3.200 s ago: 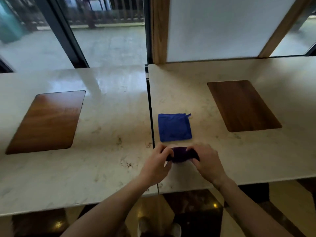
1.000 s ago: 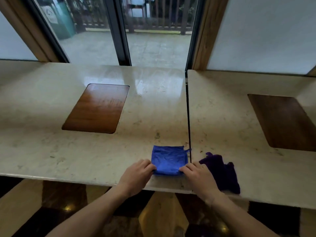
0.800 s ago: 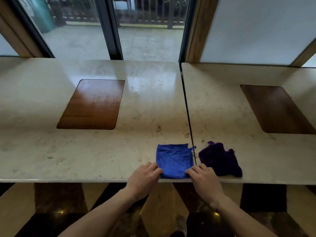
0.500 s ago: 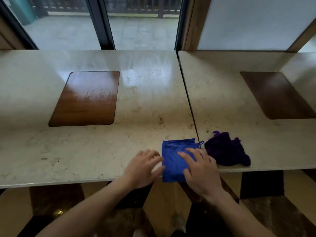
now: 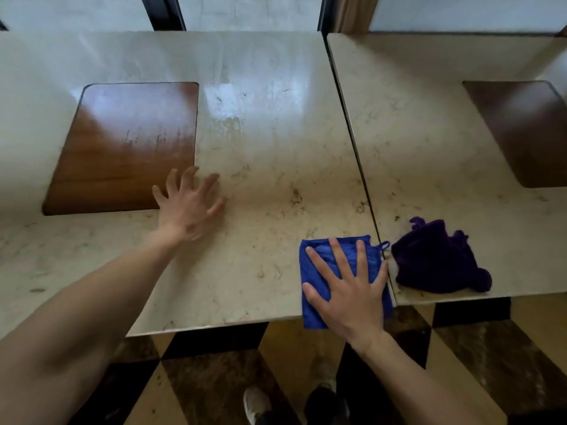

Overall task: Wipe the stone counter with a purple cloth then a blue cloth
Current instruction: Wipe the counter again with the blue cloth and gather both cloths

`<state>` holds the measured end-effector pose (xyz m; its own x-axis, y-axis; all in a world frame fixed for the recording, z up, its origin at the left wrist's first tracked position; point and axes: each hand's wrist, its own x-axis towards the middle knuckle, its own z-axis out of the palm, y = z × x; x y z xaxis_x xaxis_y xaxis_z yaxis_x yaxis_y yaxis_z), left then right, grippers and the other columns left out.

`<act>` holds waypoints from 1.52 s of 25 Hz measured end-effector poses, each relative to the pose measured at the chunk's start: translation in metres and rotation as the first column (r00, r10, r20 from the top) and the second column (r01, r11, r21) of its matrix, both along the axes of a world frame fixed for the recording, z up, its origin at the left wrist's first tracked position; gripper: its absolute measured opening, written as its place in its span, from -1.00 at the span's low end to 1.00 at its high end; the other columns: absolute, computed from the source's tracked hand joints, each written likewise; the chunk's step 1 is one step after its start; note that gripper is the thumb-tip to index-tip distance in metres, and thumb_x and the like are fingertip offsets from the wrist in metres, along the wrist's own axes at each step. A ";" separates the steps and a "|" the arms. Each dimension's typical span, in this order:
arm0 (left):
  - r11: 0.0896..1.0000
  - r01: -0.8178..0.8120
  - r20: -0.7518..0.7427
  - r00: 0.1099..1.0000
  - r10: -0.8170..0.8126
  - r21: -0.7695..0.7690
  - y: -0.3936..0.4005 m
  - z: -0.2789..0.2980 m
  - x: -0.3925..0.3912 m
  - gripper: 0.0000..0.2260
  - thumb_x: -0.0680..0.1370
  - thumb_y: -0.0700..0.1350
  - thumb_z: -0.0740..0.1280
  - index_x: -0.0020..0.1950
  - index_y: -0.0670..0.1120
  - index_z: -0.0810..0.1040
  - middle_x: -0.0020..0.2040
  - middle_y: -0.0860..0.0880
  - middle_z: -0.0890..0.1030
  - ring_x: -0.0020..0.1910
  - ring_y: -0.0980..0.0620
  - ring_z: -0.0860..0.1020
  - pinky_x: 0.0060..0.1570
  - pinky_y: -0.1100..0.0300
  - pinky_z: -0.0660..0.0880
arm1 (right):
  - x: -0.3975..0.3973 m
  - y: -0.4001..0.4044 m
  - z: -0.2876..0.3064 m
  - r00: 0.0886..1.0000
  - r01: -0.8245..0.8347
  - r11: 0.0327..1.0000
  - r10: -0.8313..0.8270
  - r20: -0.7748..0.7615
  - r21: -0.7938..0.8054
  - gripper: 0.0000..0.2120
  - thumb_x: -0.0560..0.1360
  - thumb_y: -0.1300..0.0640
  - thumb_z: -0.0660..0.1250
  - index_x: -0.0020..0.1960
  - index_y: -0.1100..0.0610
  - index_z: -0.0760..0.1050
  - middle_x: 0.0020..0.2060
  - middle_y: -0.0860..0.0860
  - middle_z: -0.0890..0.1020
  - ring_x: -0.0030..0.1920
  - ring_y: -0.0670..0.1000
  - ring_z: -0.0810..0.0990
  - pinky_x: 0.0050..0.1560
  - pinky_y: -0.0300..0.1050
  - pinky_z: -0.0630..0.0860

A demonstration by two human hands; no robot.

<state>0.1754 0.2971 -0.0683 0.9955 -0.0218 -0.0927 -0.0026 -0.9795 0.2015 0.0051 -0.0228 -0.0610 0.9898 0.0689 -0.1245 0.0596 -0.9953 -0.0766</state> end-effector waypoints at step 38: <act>0.991 0.060 0.001 0.998 -0.061 0.118 0.039 -0.002 0.126 -0.36 0.52 0.43 -0.03 0.56 0.24 0.22 0.58 -0.12 0.23 0.50 -0.42 0.17 0.25 -0.62 0.10 | 0.524 0.097 -0.007 0.983 -0.176 0.972 0.182 -0.024 0.156 -0.49 0.56 -0.26 -0.13 0.50 -0.44 -0.07 0.60 -0.20 -0.03 0.59 0.10 -0.17 0.47 0.34 -0.26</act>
<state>0.3018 0.3364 -0.0703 0.9931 -0.0710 -0.0934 -0.0631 -0.9944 0.0849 0.5287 0.0745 -0.0684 0.9545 0.2654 -0.1361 0.2297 -0.9452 -0.2320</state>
